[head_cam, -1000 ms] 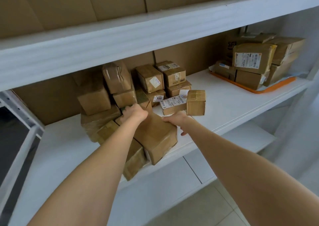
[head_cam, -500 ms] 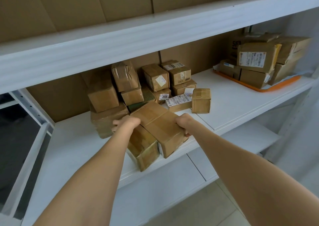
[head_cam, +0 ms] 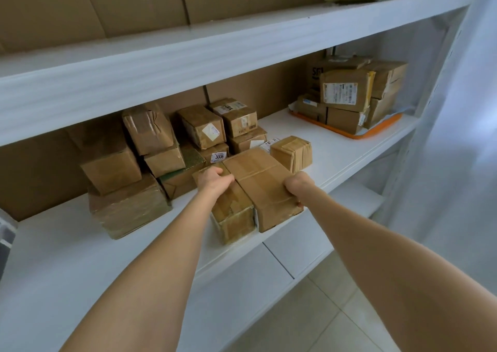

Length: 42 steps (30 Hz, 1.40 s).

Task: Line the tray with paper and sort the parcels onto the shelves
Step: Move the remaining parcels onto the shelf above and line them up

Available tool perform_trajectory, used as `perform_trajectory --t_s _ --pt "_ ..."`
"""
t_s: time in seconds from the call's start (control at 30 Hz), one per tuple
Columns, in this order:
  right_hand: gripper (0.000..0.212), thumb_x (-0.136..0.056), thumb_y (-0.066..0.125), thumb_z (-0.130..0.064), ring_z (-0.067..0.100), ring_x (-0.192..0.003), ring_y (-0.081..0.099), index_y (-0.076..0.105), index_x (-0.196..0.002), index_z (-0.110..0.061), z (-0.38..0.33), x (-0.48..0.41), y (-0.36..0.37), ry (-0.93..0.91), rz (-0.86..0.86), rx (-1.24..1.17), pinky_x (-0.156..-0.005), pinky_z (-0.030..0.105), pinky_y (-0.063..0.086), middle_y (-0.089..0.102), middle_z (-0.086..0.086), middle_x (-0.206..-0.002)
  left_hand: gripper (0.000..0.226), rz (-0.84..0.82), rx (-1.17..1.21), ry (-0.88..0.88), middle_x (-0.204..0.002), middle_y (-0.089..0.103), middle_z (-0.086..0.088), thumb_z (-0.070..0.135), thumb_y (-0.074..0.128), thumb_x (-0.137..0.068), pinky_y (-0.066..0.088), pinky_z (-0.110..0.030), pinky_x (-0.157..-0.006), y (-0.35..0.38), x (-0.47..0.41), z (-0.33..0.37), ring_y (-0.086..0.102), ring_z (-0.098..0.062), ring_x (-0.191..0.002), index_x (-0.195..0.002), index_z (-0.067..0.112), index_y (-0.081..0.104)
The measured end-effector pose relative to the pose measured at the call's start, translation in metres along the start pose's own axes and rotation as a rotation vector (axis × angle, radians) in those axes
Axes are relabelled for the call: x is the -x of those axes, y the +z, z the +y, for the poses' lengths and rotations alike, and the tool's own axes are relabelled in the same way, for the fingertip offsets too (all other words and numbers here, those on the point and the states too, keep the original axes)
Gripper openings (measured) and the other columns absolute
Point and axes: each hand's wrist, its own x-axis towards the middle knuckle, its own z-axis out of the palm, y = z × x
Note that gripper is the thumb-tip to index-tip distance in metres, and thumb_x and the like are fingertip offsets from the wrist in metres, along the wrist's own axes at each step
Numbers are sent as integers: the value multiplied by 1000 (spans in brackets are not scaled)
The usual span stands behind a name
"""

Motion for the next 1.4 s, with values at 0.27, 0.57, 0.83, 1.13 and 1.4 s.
perform_trajectory --t_s 0.27,0.57,0.83,1.13,1.4 --pt "22 -95 39 -16 30 -103 57 52 -109 -4 1 -11 1 17 40 -58 -90 36 52 55 16 -115 59 -198 -70 121 -141 43 -4 29 69 -82 42 -25 -76 3 -21 4 49 -15 -99 -136 23 48" --pt "41 -95 52 -34 31 -106 59 51 -123 -4 -5 -15 12 13 -25 -29 -90 38 54 56 16 -119 81 -329 -557 87 -154 14 -14 38 65 -83 32 -44 -110 -3 -22 6 28 -34 -137 -150 23 23" --pt "41 -98 49 -36 30 -107 59 52 -123 -3 -7 -18 13 -3 -20 16 -95 39 52 54 12 -106 82 -327 -653 199 -153 17 -12 32 68 -81 35 -44 -108 0 -18 15 25 -33 -139 -149 19 24" --pt "41 -99 48 -36 30 -109 59 52 -121 -2 -6 -20 12 -14 -21 22 -98 40 50 54 12 -104 57 -230 -732 104 -143 30 -15 34 63 -82 41 -45 -101 8 -10 19 37 -33 -129 -133 16 43" --pt "46 -98 46 -33 34 -118 52 46 -134 -4 -4 -21 10 36 -70 -79 -102 45 46 52 16 -129 23 -198 -88 58 -108 54 -10 18 57 -90 50 -34 -85 22 0 40 55 -30 -108 -111 9 50"
